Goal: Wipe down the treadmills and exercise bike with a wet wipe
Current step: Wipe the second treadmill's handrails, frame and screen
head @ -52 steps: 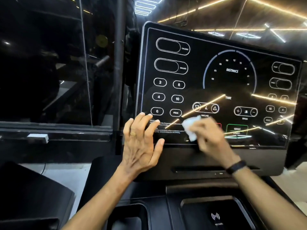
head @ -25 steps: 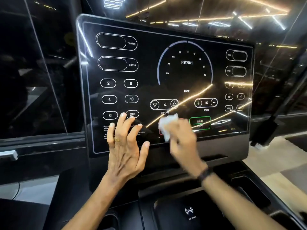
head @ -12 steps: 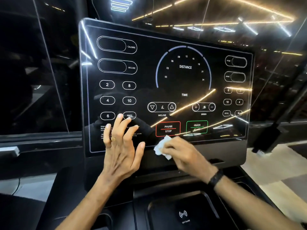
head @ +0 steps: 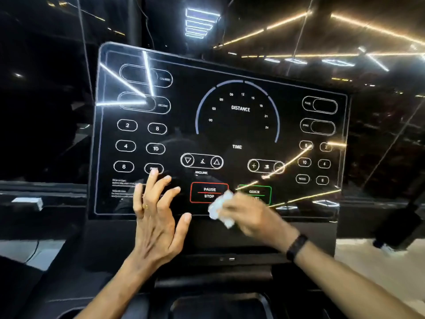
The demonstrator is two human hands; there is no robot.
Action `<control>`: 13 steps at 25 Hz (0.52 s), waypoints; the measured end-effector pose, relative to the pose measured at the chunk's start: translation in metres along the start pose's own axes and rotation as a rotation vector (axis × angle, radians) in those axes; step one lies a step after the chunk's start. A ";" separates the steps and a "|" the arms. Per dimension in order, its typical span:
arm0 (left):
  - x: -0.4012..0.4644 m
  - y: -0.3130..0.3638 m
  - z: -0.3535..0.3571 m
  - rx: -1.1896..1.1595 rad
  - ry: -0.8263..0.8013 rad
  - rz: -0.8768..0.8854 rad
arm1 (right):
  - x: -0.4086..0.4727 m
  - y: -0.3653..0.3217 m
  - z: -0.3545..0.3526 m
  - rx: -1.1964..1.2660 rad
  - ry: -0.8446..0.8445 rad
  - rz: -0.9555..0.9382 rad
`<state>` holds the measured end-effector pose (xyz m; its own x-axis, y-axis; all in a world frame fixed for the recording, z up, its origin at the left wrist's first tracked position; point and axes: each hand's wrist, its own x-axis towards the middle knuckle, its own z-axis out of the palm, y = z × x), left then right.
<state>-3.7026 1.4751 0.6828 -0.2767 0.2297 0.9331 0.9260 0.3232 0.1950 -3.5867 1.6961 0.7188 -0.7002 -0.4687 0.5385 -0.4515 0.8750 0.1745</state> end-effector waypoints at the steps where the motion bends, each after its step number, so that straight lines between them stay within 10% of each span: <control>1: 0.003 0.011 0.009 0.002 -0.002 0.003 | 0.008 0.023 -0.020 -0.042 0.095 0.070; 4: 0.007 0.043 0.040 0.001 -0.002 -0.013 | 0.025 0.054 -0.057 -0.051 0.460 0.375; 9: -0.002 0.060 0.064 0.151 0.046 -0.005 | -0.035 0.009 -0.017 0.068 0.014 -0.090; 13: -0.002 0.061 0.062 0.218 0.102 -0.051 | 0.007 0.071 -0.066 0.003 0.349 0.183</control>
<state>-3.6617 1.5515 0.6742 -0.2841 0.1178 0.9515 0.8312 0.5250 0.1831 -3.5873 1.7630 0.7890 -0.5395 -0.2353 0.8085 -0.3383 0.9398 0.0477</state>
